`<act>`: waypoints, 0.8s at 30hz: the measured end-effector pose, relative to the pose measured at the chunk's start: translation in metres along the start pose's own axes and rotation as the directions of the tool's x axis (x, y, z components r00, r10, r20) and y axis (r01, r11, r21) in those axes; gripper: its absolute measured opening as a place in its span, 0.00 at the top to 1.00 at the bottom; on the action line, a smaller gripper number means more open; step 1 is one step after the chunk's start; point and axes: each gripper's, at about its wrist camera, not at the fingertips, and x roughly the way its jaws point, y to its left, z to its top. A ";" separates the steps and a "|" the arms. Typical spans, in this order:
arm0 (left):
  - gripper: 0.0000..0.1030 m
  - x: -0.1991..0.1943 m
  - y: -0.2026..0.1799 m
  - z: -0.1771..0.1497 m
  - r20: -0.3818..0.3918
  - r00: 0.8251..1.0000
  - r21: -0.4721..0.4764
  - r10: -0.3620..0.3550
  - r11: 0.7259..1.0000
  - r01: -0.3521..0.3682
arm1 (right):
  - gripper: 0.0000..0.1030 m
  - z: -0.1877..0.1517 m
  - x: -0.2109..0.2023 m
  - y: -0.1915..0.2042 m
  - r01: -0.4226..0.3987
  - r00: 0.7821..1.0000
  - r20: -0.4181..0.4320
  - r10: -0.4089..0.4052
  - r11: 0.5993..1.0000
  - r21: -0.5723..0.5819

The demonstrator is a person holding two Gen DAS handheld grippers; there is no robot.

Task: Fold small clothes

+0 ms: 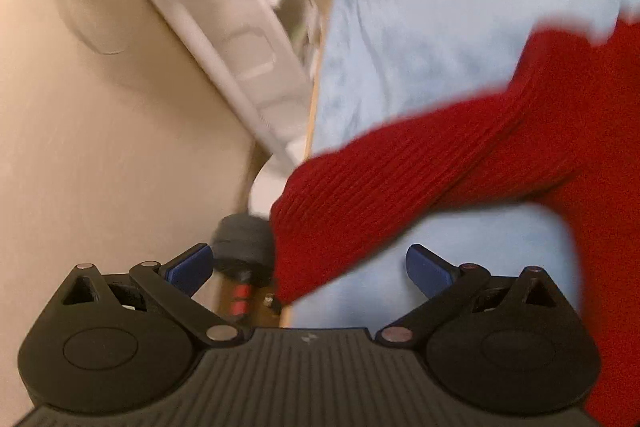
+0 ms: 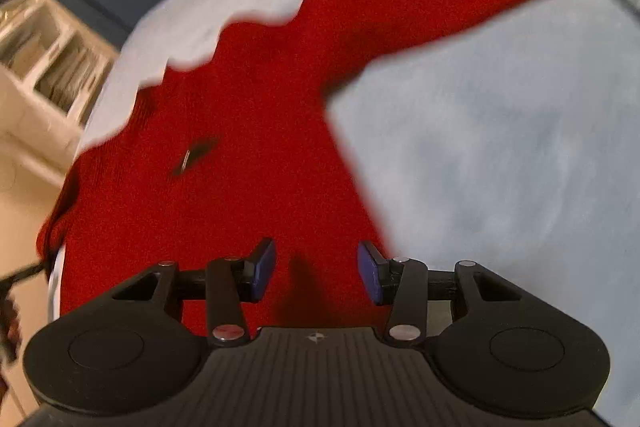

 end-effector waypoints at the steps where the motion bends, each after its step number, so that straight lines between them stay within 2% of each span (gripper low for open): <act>1: 0.12 0.013 -0.002 0.000 -0.026 1.000 0.048 0.010 0.999 -0.009 | 0.54 -0.004 0.002 0.006 0.003 1.000 -0.006 -0.003 1.000 -0.009; 2: 0.37 0.020 -0.003 -0.001 -0.030 1.000 0.089 0.001 0.996 0.002 | 0.53 -0.010 0.001 0.015 0.012 1.000 -0.002 -0.012 0.999 -0.031; 3: 0.54 0.021 0.002 0.001 -0.031 0.998 0.096 -0.061 0.993 0.063 | 0.52 -0.009 0.002 0.022 0.024 1.000 0.001 -0.024 0.998 -0.059; 4: 0.91 0.019 0.007 0.009 -0.065 0.990 0.079 -0.127 0.988 0.132 | 0.52 -0.008 0.004 0.026 0.028 1.000 -0.004 -0.029 0.997 -0.075; 6: 0.91 0.009 0.029 0.026 -0.098 0.985 0.040 -0.139 0.989 0.143 | 0.52 0.000 0.005 0.034 0.010 1.000 -0.019 -0.012 0.995 -0.098; 8: 0.92 -0.004 0.070 0.045 -0.144 0.966 -0.057 -0.214 0.976 0.208 | 0.52 0.006 0.008 0.035 -0.001 1.000 -0.010 0.000 0.994 -0.111; 9: 0.92 -0.011 0.091 0.056 -0.178 0.947 -0.106 -0.269 0.962 0.253 | 0.52 0.008 0.007 0.038 -0.006 1.000 0.005 0.007 0.993 -0.118; 11: 0.92 -0.026 0.125 0.074 -0.256 0.882 -0.201 -0.397 0.914 0.353 | 0.52 0.008 0.008 0.041 -0.015 1.000 0.023 0.018 0.992 -0.126; 12: 0.92 -0.035 0.136 0.080 -0.285 0.855 -0.234 -0.433 0.897 0.376 | 0.52 0.008 0.009 0.043 -0.027 0.999 0.028 0.031 0.992 -0.123; 13: 0.92 -0.048 0.137 0.085 -0.300 0.840 -0.249 -0.452 0.887 0.388 | 0.52 0.007 0.011 0.043 -0.037 0.999 0.027 0.041 0.992 -0.116; 15: 0.92 -0.073 0.129 0.100 -0.289 0.828 -0.259 -0.480 0.872 0.415 | 0.52 0.004 0.015 0.043 -0.051 0.998 0.017 0.053 0.994 -0.095; 16: 0.92 -0.086 0.120 0.108 -0.278 0.810 -0.280 -0.516 0.851 0.445 | 0.52 0.001 0.016 0.043 -0.056 0.998 0.008 0.057 0.995 -0.082; 18: 0.92 -0.111 0.088 0.124 -0.252 0.765 -0.306 -0.592 0.799 0.517 | 0.52 -0.003 0.015 0.041 -0.072 0.997 -0.008 0.072 0.995 -0.067; 21: 0.92 -0.159 0.012 0.159 -0.173 0.651 -0.285 -0.739 0.670 0.685 | 0.52 -0.006 -0.005 0.033 -0.072 0.997 0.022 0.074 0.994 -0.086; 23: 0.89 -0.185 -0.048 0.185 -0.114 0.541 -0.276 -0.834 0.549 0.789 | 0.52 -0.004 -0.018 0.025 -0.059 0.996 0.059 0.064 0.994 -0.087; 24: 0.86 -0.195 -0.073 0.194 -0.080 0.515 -0.255 -0.853 0.517 0.817 | 0.52 -0.001 -0.024 0.020 -0.056 0.995 0.073 0.061 0.996 -0.074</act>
